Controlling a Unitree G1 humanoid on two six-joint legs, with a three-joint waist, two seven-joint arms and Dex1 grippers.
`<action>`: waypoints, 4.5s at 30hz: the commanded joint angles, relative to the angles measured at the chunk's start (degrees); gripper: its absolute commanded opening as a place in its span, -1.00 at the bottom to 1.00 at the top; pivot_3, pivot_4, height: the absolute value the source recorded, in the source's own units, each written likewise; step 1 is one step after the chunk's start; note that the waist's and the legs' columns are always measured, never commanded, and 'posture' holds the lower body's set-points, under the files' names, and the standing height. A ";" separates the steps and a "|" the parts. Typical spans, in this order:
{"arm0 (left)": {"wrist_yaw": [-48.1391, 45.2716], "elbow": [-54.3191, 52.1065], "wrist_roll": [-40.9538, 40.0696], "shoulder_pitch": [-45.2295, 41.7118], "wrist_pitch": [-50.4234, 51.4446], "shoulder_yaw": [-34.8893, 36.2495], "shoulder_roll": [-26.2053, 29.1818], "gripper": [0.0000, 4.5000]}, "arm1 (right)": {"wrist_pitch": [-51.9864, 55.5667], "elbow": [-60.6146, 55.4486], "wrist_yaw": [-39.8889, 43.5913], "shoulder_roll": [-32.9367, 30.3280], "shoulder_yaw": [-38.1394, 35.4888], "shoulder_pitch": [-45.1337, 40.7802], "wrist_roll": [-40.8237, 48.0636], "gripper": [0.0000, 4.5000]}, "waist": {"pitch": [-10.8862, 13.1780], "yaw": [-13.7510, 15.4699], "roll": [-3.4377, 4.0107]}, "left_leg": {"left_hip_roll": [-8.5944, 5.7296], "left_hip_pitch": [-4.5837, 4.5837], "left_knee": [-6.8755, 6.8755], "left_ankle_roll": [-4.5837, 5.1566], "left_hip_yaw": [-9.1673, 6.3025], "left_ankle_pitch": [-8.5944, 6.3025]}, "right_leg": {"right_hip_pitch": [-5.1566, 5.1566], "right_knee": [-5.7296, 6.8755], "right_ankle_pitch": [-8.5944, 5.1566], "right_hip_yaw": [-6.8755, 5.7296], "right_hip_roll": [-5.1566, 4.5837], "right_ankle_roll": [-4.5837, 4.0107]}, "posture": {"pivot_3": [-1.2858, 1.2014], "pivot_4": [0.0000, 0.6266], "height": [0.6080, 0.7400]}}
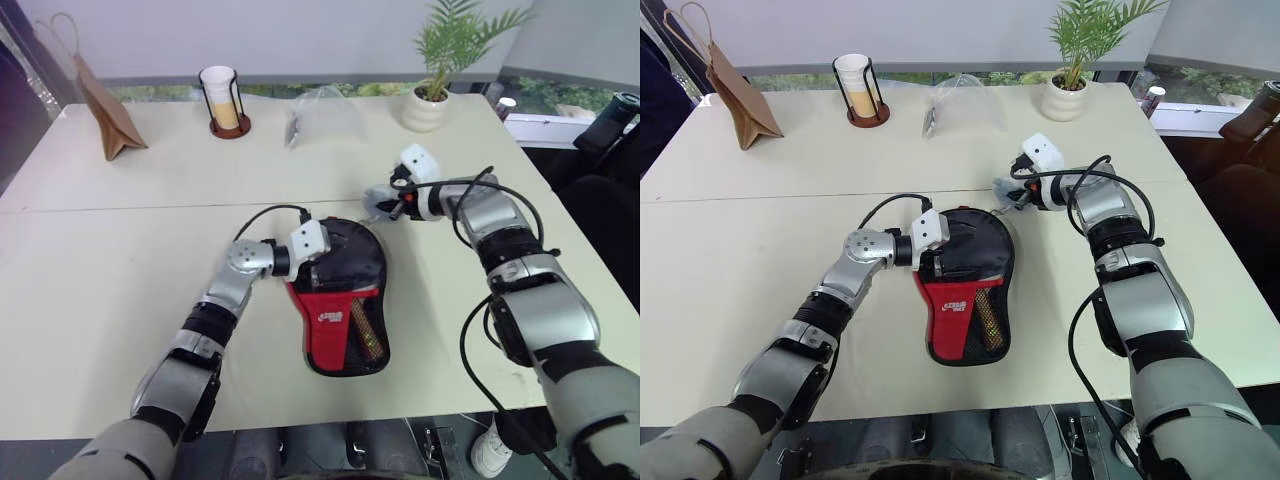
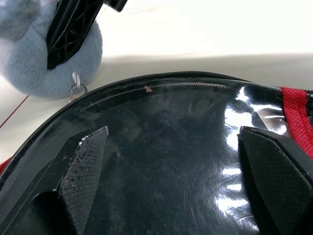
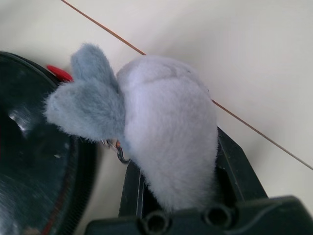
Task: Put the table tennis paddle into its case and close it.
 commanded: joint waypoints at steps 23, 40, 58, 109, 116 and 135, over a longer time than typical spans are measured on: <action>0.59 4.98 3.10 1.07 2.40 -2.86 -0.07 1.00 | 14.89 -53.90 3.27 -20.22 -1.94 30.22 -0.32 -0.91 | -0.06 0.79 0.09 | -0.03 0.04 0.03 0.00 -0.10 -0.01 | 0.10 -0.10 -0.13 -0.02 -0.01 -0.21 | 0.03 -0.52 1.00; 2.19 4.83 3.27 1.94 2.35 -2.85 -0.13 1.00 | 9.93 -72.67 12.58 -31.84 -5.24 45.79 4.94 -0.91 | -0.06 1.40 0.06 | -0.03 0.04 0.03 0.00 -0.16 -0.01 | 0.11 -0.16 -0.15 -0.04 0.00 -0.22 | 0.03 -0.52 1.00; 3.06 4.07 3.24 2.44 3.06 -3.41 0.26 1.00 | -4.15 -76.15 18.09 -40.47 -8.96 56.65 5.96 -0.91 | -0.06 1.64 0.05 | -0.07 0.06 0.04 -0.01 -0.36 -0.02 | 0.31 -0.28 -0.17 -0.17 -0.03 -0.20 | 0.03 -0.52 1.00; 6.71 1.61 4.13 5.34 5.09 -5.43 -0.02 1.00 | -14.30 -77.82 26.69 -39.32 -2.87 55.08 7.51 -0.91 | -0.44 1.65 0.03 | -0.07 0.14 0.05 -0.01 -0.59 -0.02 | 0.49 -0.33 -0.19 -0.30 -0.03 -0.21 | 0.03 -0.52 1.00; 6.59 2.21 4.58 4.77 4.80 -5.83 0.22 1.00 | -16.52 -78.90 26.93 -39.86 -3.22 56.90 7.25 -0.91 | -0.45 1.70 0.05 | -0.07 0.19 0.04 -0.01 -0.77 -0.05 | 0.77 -0.72 -0.18 -0.53 -0.03 -0.20 | 0.03 -0.52 1.00; 8.20 3.01 5.32 4.38 4.44 -7.44 1.70 1.00 | 35.60 -81.06 20.63 -36.09 -12.25 49.83 35.72 -0.91 | -0.50 1.52 0.12 | -0.01 0.42 0.03 0.01 -1.11 -0.08 | 0.98 -0.92 -0.11 -0.76 -0.10 -0.28 | 0.03 -0.52 1.00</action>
